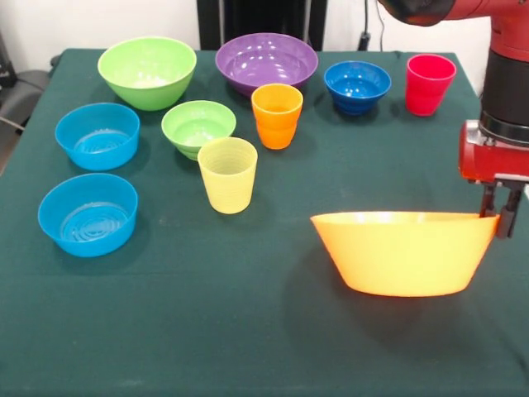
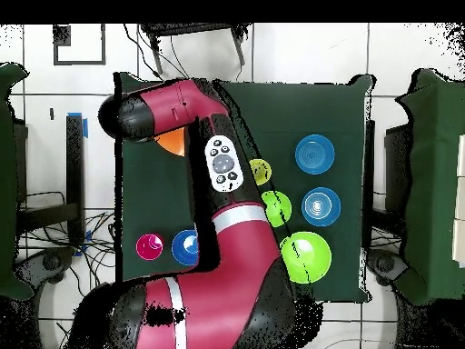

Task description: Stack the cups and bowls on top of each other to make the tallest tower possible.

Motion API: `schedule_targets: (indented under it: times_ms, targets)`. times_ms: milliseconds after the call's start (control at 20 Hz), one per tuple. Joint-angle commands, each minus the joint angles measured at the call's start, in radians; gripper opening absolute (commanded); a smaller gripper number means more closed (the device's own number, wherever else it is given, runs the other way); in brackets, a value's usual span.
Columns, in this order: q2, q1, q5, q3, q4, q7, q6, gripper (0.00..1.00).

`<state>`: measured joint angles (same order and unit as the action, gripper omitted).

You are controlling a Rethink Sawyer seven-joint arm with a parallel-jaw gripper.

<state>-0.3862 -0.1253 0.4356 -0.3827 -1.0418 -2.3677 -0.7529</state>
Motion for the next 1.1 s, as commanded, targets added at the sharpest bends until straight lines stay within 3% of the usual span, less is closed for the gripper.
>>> schedule_targets:
  times_ms: [50, 400, 450, 650, 800, 1100]
  targets:
    - [0.039, -0.047, 0.122, 0.067, -0.159, 0.324, -0.164, 0.0]
    - [0.018, -0.055, 0.146, 0.073, -0.201, 0.361, -0.189, 0.0]
    - [0.018, -0.055, 0.143, 0.074, -0.201, 0.368, -0.207, 1.0]
    - [0.022, -0.052, 0.117, 0.077, -0.2, 0.323, -0.228, 1.0]
    - [0.02, -0.058, 0.126, 0.052, -0.216, 0.315, -0.145, 1.0]
    - [-0.009, -0.03, 0.241, 0.038, -0.257, 0.25, 0.186, 1.0]
